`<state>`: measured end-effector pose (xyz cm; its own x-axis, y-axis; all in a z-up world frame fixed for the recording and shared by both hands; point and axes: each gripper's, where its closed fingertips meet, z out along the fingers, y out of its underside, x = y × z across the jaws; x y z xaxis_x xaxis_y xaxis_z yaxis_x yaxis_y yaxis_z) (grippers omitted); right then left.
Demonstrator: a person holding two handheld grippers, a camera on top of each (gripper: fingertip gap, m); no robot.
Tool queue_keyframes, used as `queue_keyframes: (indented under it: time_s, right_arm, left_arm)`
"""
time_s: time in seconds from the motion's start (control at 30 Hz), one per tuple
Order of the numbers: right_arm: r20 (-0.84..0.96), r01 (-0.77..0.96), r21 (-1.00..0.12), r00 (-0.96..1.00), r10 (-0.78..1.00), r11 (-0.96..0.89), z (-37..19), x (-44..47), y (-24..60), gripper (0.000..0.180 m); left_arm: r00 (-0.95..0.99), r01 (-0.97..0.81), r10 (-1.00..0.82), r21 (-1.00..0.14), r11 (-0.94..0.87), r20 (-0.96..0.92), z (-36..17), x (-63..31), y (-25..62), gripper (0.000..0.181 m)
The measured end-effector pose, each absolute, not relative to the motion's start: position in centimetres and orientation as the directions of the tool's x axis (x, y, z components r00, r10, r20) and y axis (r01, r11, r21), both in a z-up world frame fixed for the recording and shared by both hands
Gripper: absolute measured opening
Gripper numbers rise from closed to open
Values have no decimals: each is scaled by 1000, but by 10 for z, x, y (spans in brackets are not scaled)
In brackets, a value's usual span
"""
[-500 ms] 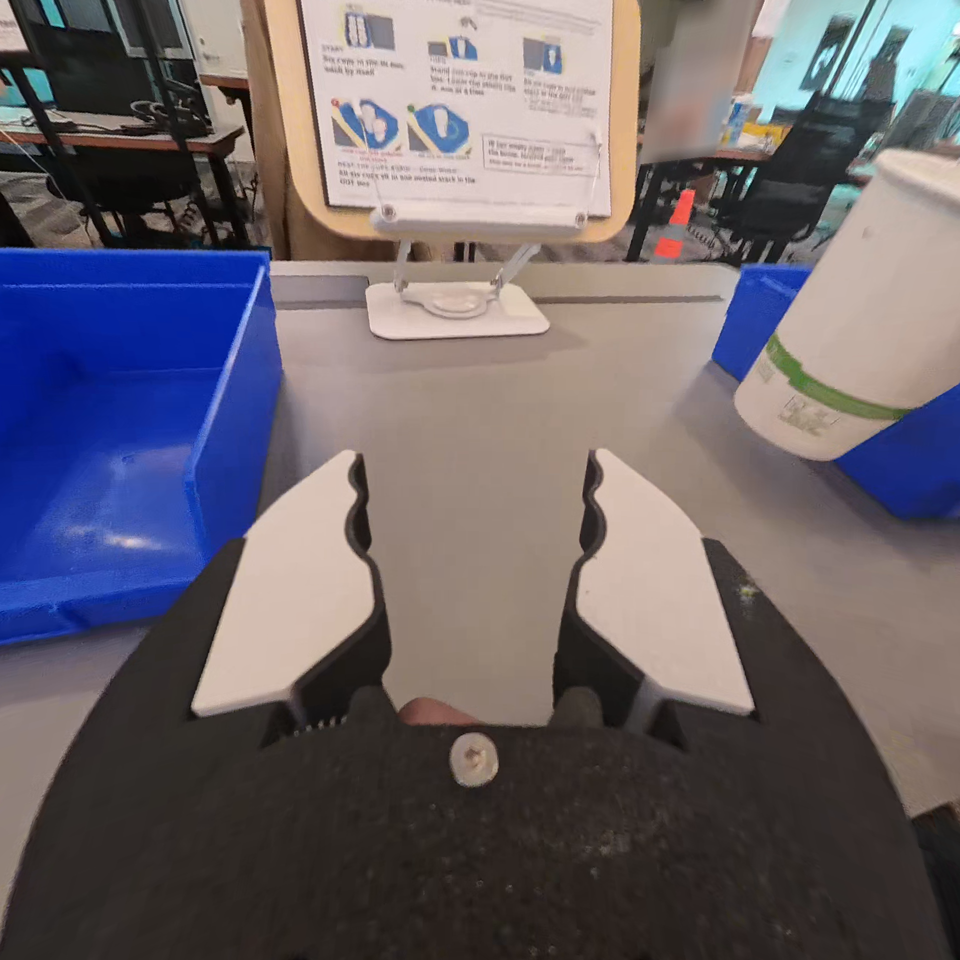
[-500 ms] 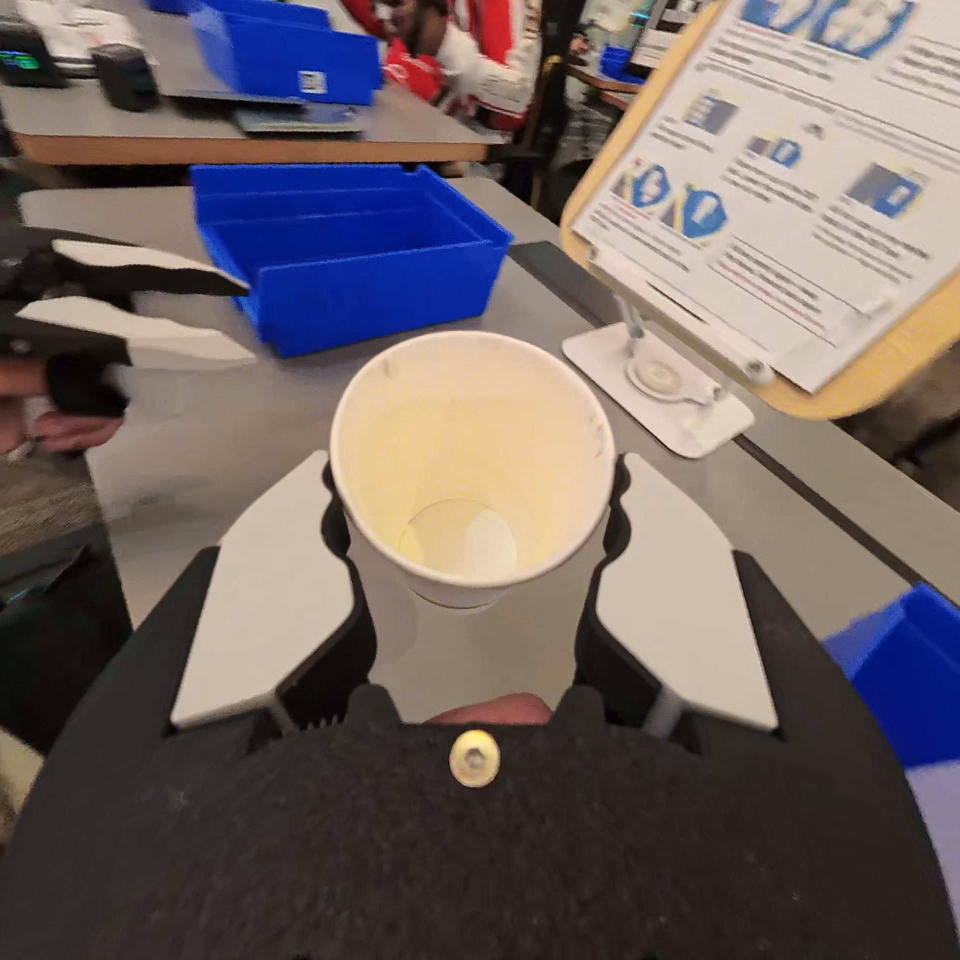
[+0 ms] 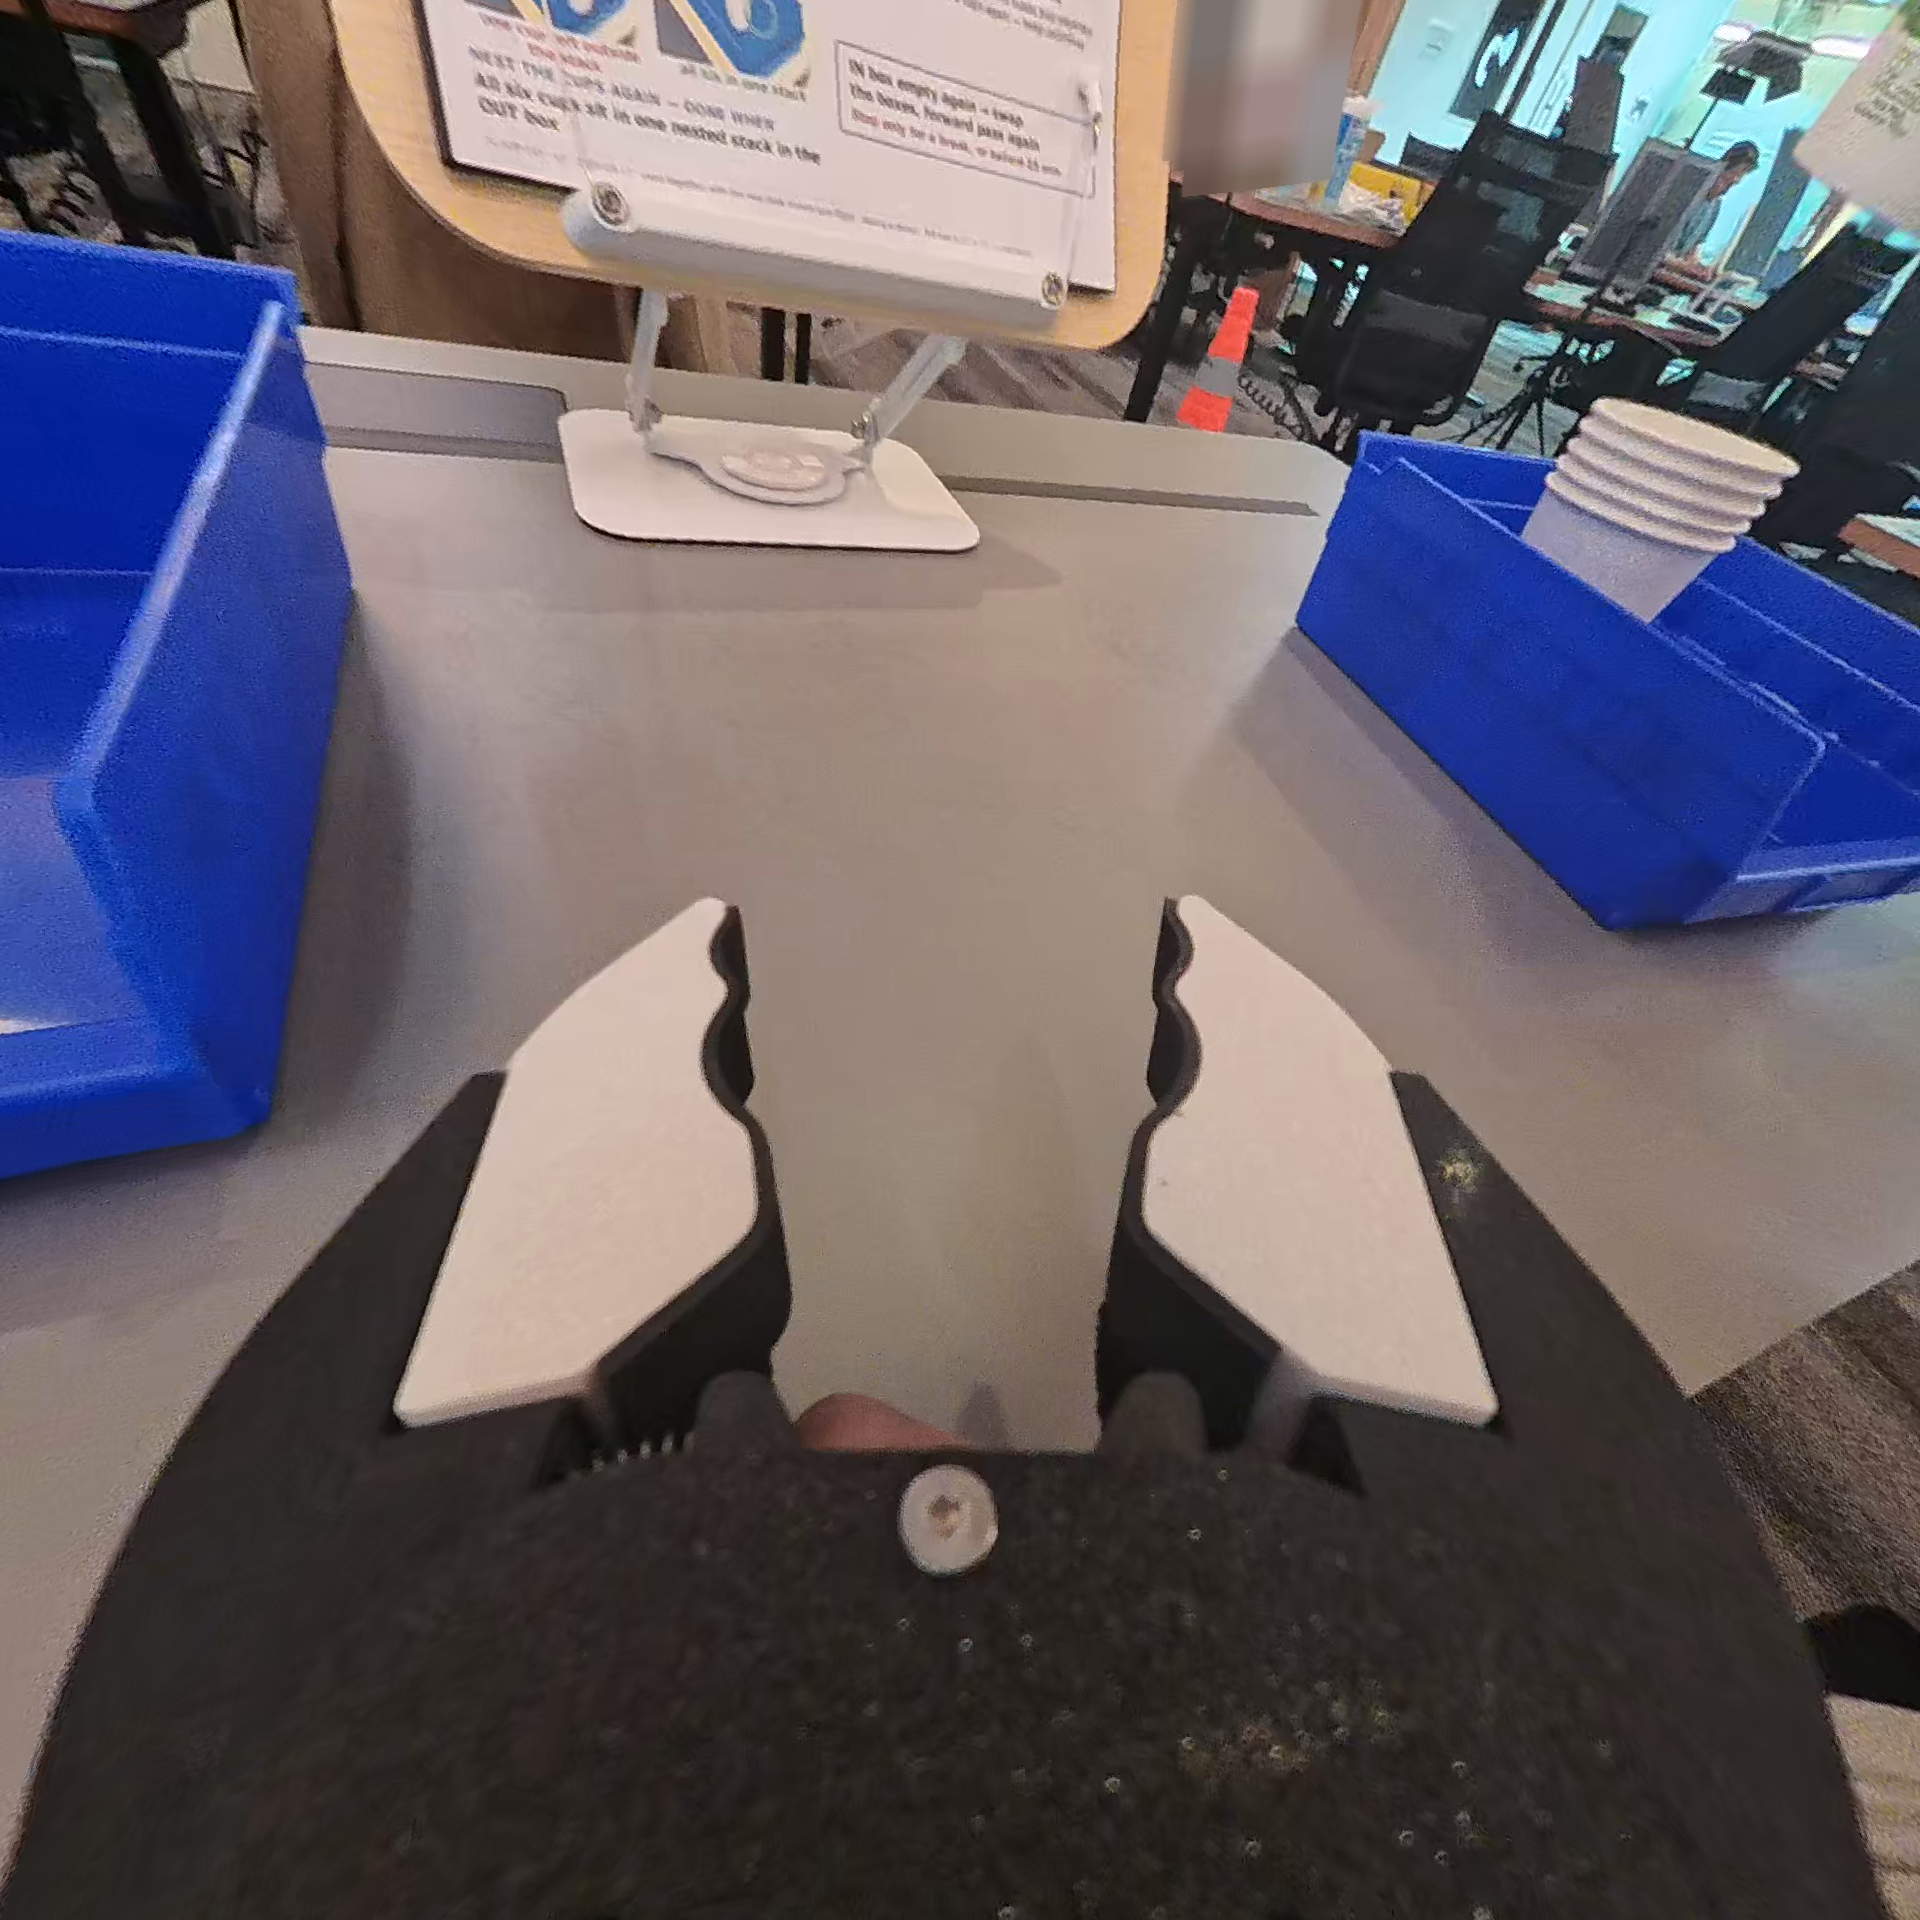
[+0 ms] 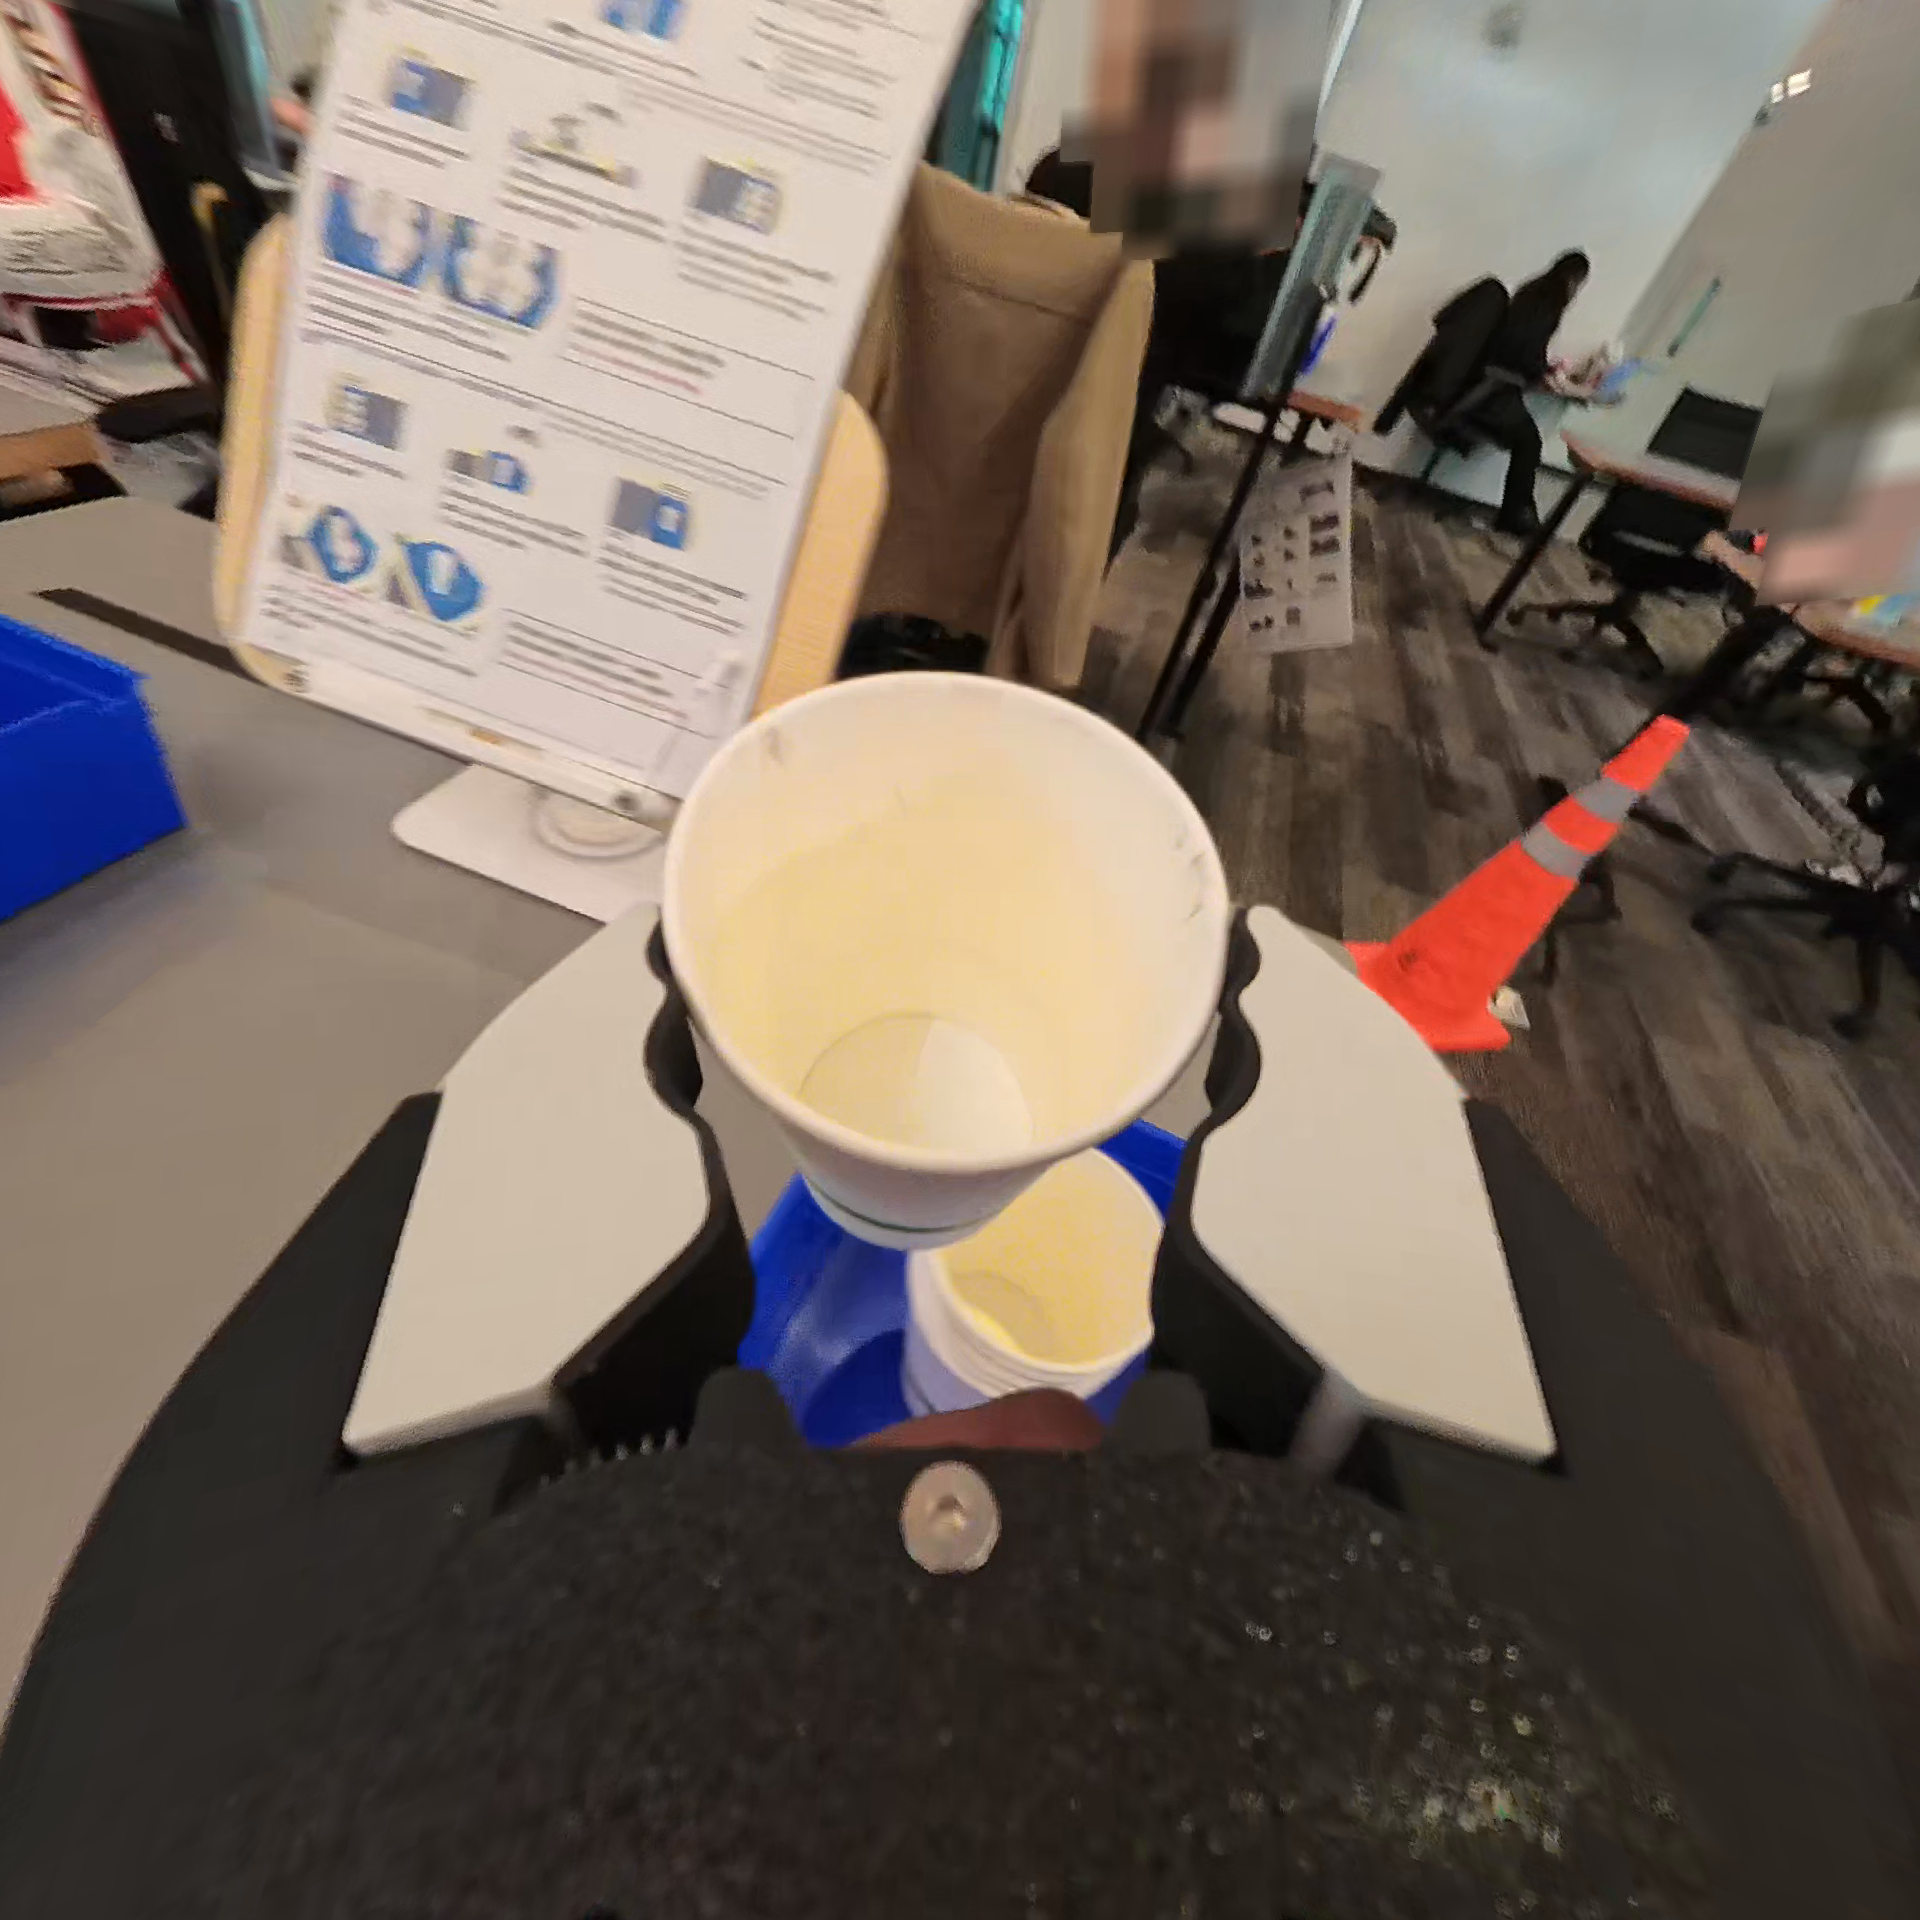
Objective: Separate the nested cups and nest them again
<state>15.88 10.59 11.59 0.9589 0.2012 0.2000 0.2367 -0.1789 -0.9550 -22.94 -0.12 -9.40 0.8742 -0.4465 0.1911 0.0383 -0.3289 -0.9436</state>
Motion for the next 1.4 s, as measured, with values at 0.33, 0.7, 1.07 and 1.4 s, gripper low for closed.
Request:
queue_keyframes:
  time_s: [0.33,0.7,1.07,1.4]
  right_arm:
    - [93,158,-894,981,172,-418,8,229,153,98]
    - [46,195,-785,965,258,-588,-66,222,140,103]
    - [162,270,-784,958,236,-559,-55,218,118,99]
    - [-55,45,-976,894,446,-211,-49,-3,-24,90]
  left_arm:
    - [867,11,-460,-931,-364,190,-104,-226,0,74]
    - [857,-32,-487,-925,-378,169,-111,-218,-3,74]
    - [852,-44,-494,-917,-396,172,-116,-213,-8,75]
    - [930,67,-325,-947,-315,174,-100,-264,-13,80]
